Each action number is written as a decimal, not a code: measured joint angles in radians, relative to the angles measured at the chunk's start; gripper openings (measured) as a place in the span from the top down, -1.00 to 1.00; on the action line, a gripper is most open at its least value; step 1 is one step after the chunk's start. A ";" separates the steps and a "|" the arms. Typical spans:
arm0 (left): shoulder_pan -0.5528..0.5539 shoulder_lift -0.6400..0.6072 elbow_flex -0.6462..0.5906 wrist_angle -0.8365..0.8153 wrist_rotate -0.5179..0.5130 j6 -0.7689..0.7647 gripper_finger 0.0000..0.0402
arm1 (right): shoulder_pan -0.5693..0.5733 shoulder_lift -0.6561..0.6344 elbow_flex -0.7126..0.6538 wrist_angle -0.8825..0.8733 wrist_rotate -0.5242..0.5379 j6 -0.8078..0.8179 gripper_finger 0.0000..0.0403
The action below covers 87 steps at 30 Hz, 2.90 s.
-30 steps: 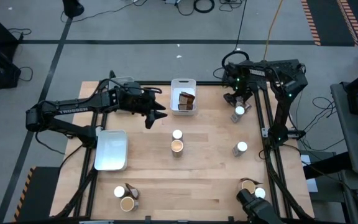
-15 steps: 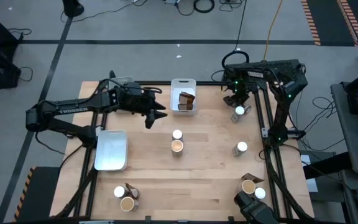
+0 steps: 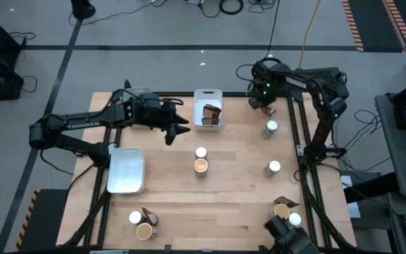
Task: Sort spices by type
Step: Put the brown seasoning pack into the top white bin
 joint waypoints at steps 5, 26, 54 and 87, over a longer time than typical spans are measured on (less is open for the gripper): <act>0.000 0.000 0.000 0.136 0.000 -0.093 0.06 | 0.074 -0.048 0.112 -0.006 -0.044 0.003 1.00; 0.000 0.008 0.000 0.338 -0.336 -0.222 0.06 | 0.530 -0.125 0.409 0.249 -0.129 0.155 1.00; -0.038 0.082 0.000 0.452 -0.294 -0.144 0.06 | 0.652 -0.124 0.409 0.349 -0.121 0.220 1.00; -0.039 0.080 0.000 0.455 -0.254 -0.107 0.98 | 0.652 -0.123 0.409 0.372 -0.125 0.182 1.00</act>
